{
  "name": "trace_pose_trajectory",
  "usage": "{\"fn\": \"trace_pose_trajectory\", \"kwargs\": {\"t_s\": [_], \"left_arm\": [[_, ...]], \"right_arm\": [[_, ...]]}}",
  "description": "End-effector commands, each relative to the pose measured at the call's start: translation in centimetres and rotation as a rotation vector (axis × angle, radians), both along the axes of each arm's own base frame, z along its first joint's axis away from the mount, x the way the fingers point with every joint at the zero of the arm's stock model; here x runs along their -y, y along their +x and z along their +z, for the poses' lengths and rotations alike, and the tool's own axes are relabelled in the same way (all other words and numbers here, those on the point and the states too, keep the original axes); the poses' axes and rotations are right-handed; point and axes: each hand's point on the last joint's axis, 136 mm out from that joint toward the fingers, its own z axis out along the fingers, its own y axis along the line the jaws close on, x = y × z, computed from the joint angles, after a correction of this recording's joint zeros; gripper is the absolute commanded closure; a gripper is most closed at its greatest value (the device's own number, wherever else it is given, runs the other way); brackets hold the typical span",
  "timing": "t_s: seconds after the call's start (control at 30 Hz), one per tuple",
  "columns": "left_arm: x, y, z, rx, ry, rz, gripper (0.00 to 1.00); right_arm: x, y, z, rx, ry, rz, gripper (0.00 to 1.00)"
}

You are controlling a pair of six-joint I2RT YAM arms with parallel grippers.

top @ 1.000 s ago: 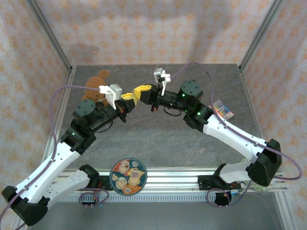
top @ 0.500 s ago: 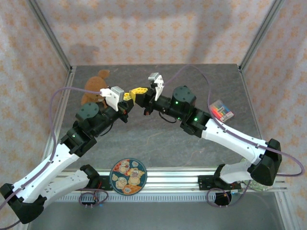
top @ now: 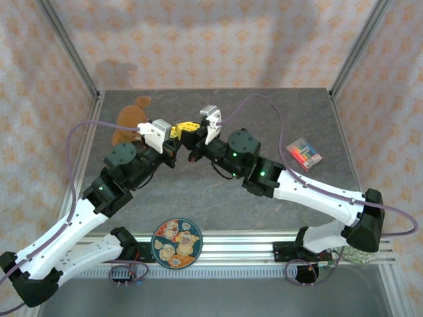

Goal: Remove the keys from the keyring

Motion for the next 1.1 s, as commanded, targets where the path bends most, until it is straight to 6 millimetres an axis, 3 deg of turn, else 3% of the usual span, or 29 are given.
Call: {"fn": "trace_pose_trajectory", "kwargs": {"t_s": [0.0,0.13,0.3,0.4,0.6,0.77,1.07], "left_arm": [[0.2,-0.3,1.8,0.049,-0.002,-0.007,1.0],[0.2,-0.5,1.5,0.044,0.002,-0.014,1.0],[-0.3,-0.7,1.1,0.04,0.008,0.001,0.98],[-0.4,-0.9,0.7,0.03,0.012,-0.002,0.8],[-0.7,-1.3,-0.1,0.014,0.005,0.0,0.55],[-1.0,-1.8,-0.7,-0.01,0.004,-0.005,0.48],[-1.5,-2.4,-0.4,-0.069,-0.022,-0.025,0.24]], "right_arm": [[-2.8,-3.1,0.5,0.013,0.016,0.113,1.0],[-3.1,-3.1,0.0,0.007,0.016,0.104,1.0],[-1.9,-2.5,0.7,0.026,0.023,0.059,1.0],[-0.5,-1.3,1.3,0.011,0.042,0.042,1.0],[2.0,0.3,2.2,-0.006,0.08,0.024,1.0],[4.3,1.6,2.8,-0.021,0.117,0.002,1.0],[7.0,3.0,3.1,-0.139,0.19,0.228,1.0]]}}
